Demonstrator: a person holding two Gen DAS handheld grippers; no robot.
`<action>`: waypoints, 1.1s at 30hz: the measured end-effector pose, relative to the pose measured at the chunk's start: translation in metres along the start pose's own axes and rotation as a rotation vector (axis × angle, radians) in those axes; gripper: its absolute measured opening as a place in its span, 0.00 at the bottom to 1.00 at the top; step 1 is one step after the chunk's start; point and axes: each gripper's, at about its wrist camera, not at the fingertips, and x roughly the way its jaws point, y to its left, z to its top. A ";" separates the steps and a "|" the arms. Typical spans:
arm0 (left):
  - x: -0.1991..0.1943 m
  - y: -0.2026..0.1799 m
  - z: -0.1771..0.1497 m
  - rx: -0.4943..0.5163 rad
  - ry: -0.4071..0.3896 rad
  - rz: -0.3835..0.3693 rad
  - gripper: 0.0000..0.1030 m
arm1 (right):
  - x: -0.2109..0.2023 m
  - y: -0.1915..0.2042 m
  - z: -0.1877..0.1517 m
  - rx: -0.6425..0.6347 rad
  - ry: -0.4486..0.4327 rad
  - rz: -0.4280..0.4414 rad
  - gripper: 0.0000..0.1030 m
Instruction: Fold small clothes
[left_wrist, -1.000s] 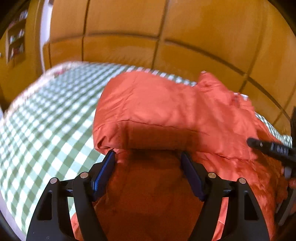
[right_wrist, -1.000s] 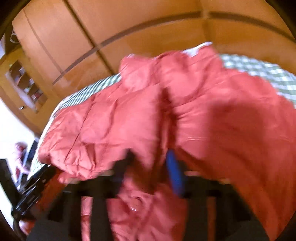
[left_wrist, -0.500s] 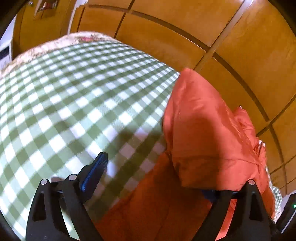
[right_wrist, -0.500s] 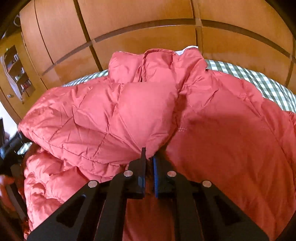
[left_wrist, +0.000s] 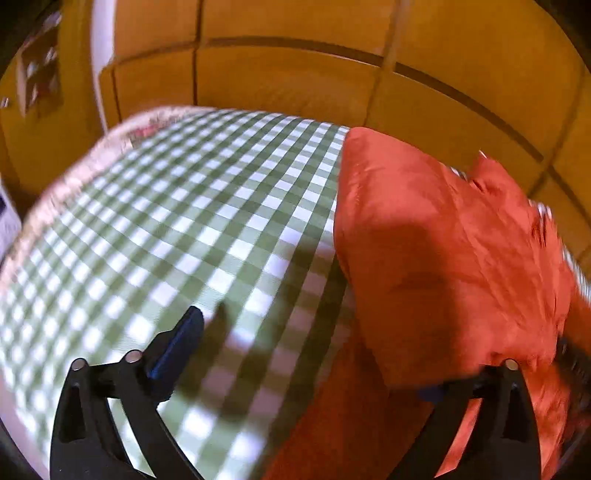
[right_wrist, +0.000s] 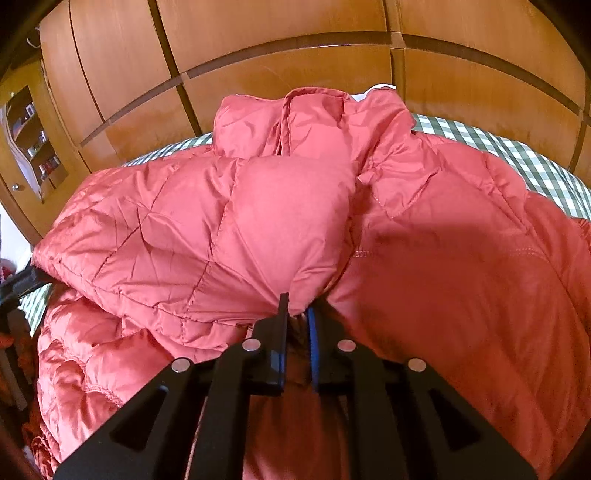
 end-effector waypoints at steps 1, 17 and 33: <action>-0.008 0.002 -0.004 0.030 -0.002 -0.006 0.96 | 0.001 0.000 0.001 0.003 0.000 0.003 0.10; -0.071 -0.072 0.019 -0.011 -0.218 -0.080 0.96 | -0.001 0.002 0.001 -0.012 -0.009 -0.019 0.13; 0.038 -0.092 0.016 0.090 -0.093 0.034 0.97 | -0.004 0.004 0.000 -0.029 -0.029 -0.040 0.27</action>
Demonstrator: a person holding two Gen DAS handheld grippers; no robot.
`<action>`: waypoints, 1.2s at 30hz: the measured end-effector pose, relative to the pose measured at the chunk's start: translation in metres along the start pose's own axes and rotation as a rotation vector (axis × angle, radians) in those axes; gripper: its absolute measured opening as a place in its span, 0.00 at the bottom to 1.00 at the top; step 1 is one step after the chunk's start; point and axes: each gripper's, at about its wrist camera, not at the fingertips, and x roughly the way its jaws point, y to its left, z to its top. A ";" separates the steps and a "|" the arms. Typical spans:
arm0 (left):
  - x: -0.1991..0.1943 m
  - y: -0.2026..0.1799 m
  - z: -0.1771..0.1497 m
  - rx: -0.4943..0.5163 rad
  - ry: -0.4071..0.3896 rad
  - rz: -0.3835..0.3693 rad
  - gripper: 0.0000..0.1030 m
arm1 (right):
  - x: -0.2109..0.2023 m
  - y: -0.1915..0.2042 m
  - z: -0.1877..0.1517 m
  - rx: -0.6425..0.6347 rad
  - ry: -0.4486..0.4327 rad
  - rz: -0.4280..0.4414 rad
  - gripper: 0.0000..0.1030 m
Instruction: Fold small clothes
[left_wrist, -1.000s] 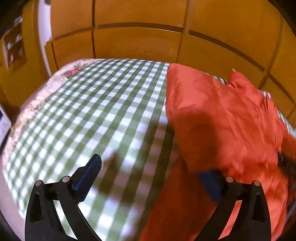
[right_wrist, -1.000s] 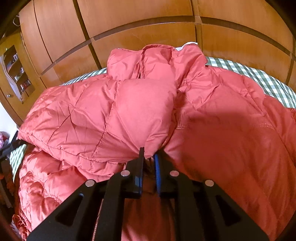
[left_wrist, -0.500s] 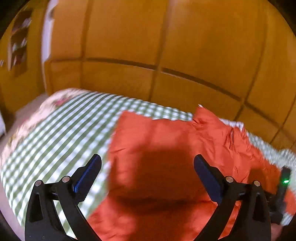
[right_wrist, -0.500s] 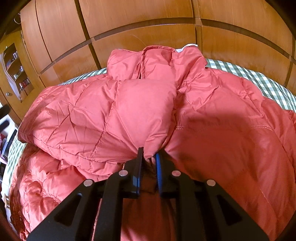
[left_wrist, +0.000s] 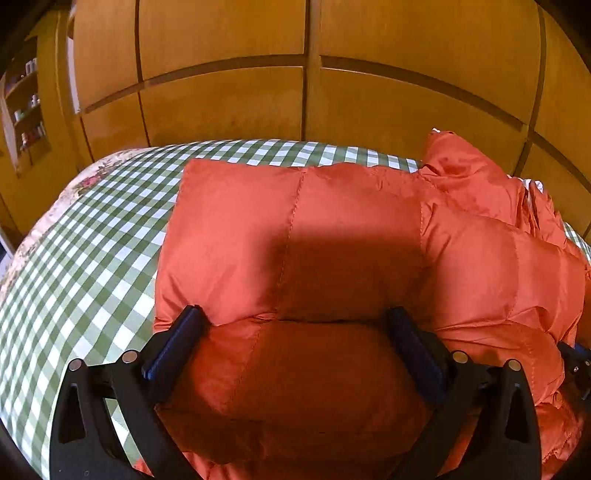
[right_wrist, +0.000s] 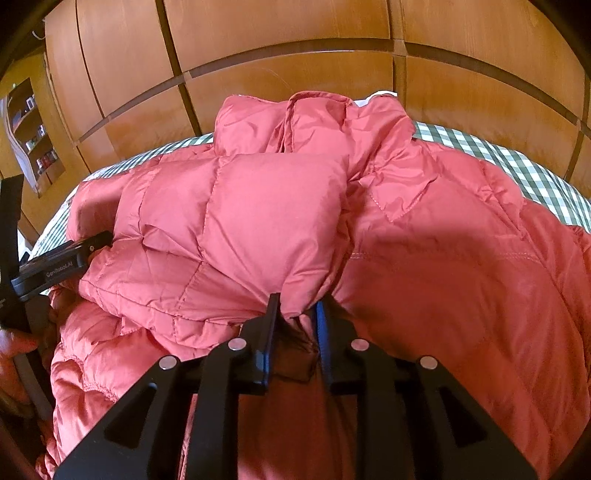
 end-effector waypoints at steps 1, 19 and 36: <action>0.000 0.001 -0.001 -0.004 0.000 0.001 0.97 | -0.003 -0.001 -0.001 0.004 -0.016 -0.002 0.33; -0.035 0.011 -0.022 -0.089 -0.073 -0.091 0.97 | -0.142 -0.149 -0.080 0.661 -0.197 0.048 0.67; -0.046 0.016 -0.024 -0.123 -0.104 -0.146 0.97 | -0.204 -0.328 -0.176 1.311 -0.469 -0.124 0.58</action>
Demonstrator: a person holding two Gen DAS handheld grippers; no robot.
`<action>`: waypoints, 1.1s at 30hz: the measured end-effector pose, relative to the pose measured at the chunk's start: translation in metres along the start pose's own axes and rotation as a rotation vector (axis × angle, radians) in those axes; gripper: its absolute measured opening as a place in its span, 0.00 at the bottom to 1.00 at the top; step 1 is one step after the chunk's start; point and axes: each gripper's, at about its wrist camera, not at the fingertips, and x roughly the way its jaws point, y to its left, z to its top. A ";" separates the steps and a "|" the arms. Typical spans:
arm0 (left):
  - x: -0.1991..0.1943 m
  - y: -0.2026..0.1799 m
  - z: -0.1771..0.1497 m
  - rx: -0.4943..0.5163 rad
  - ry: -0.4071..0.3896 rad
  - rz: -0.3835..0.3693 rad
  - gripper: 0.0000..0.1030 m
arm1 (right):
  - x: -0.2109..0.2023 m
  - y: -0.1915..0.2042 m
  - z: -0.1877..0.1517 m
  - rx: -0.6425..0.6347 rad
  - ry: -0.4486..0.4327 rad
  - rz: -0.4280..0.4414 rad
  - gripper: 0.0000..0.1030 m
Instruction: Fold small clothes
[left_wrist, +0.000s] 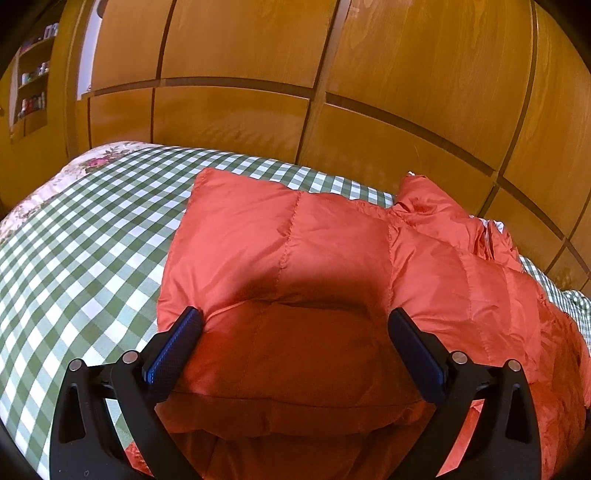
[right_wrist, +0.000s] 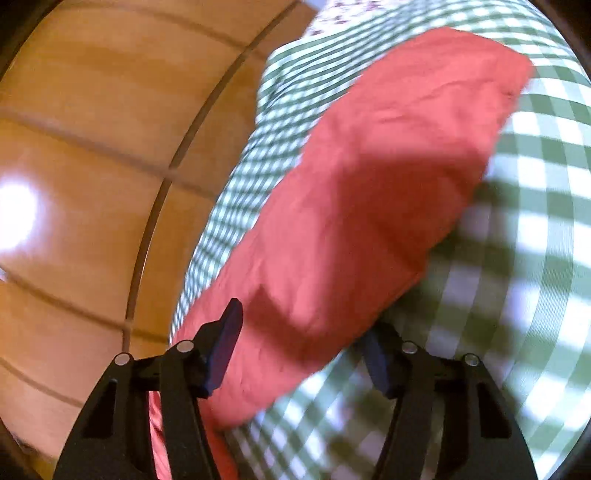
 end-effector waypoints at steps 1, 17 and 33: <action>0.000 0.000 0.000 -0.002 0.001 -0.001 0.97 | 0.000 -0.001 0.009 0.012 -0.015 -0.011 0.58; 0.004 0.003 -0.001 -0.018 0.013 -0.008 0.97 | 0.012 0.055 0.050 -0.216 -0.077 -0.174 0.20; 0.008 0.004 -0.003 -0.039 0.025 -0.018 0.97 | 0.046 0.260 -0.141 -0.936 0.021 0.127 0.18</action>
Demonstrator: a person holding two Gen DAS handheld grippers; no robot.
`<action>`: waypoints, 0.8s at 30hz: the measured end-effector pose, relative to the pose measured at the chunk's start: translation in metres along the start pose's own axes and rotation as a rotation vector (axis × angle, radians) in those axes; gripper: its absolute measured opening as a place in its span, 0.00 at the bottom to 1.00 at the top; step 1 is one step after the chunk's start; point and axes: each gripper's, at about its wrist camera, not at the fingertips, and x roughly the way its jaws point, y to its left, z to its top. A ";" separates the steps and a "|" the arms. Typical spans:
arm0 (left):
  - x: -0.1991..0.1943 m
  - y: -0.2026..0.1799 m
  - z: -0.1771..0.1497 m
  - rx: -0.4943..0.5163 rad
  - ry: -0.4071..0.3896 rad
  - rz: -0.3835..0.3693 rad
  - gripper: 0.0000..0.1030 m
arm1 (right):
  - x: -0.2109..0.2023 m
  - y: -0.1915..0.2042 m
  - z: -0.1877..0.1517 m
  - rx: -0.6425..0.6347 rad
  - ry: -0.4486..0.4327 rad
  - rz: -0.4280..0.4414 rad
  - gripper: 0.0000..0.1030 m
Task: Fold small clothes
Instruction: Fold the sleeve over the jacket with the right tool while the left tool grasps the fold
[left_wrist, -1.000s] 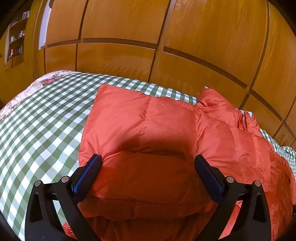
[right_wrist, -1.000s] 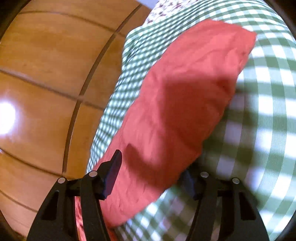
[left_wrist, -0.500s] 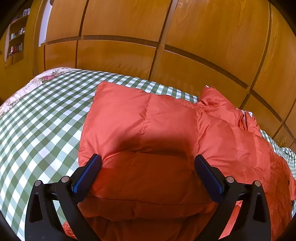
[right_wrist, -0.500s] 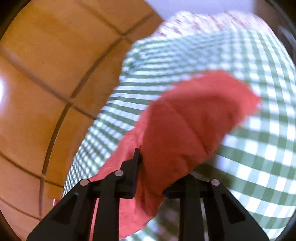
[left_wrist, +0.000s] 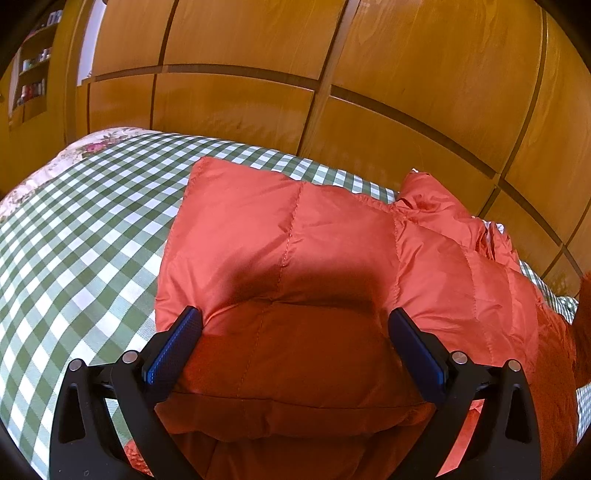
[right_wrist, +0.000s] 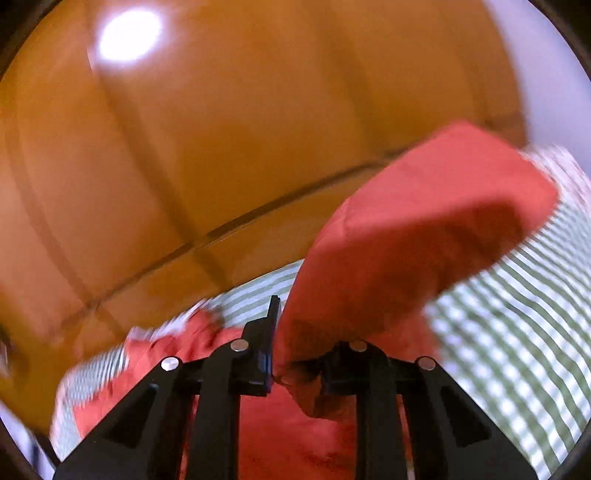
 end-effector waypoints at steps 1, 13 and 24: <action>0.000 0.000 0.000 -0.001 0.000 -0.001 0.97 | 0.006 0.023 -0.008 -0.081 0.011 0.026 0.18; 0.003 0.001 0.000 -0.014 0.008 -0.006 0.97 | 0.066 0.139 -0.152 -0.773 0.270 0.077 0.67; -0.023 -0.007 0.017 -0.036 -0.009 -0.064 0.97 | 0.004 0.099 -0.139 -0.586 0.147 -0.036 0.98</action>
